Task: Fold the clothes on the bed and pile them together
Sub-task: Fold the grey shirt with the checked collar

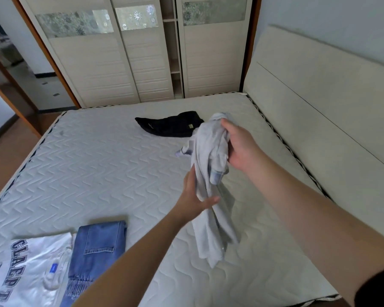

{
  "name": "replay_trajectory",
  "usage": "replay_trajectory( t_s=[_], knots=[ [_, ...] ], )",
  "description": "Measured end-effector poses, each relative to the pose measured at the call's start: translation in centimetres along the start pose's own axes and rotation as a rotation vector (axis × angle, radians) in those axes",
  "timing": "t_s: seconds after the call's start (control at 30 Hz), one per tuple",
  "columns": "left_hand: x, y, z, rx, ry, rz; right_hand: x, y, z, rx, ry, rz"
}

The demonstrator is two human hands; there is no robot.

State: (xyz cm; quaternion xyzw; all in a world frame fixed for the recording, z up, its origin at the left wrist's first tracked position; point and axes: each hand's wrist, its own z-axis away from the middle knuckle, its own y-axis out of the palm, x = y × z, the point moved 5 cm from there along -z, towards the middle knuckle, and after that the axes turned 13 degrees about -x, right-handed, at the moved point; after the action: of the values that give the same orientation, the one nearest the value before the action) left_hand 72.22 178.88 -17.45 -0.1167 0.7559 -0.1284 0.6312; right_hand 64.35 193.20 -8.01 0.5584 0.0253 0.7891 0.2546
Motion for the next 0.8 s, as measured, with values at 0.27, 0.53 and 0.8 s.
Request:
replay_trajectory(
  t_s=[0.27, 0.53, 0.8],
  knots=[
    [1.9, 0.0, -0.6, -0.172, -0.424, 0.015, 0.1, 1.6, -0.6, 0.140, 0.042, -0.009],
    [0.3, 0.6, -4.1, -0.247, -0.620, 0.206, -11.0, -9.1, 1.8, -0.113, -0.204, 0.588],
    [-0.9, 3.0, -6.1, -0.244, -0.684, 0.324, -20.2, -12.5, 3.3, -0.094, -0.130, 1.014]
  ],
)
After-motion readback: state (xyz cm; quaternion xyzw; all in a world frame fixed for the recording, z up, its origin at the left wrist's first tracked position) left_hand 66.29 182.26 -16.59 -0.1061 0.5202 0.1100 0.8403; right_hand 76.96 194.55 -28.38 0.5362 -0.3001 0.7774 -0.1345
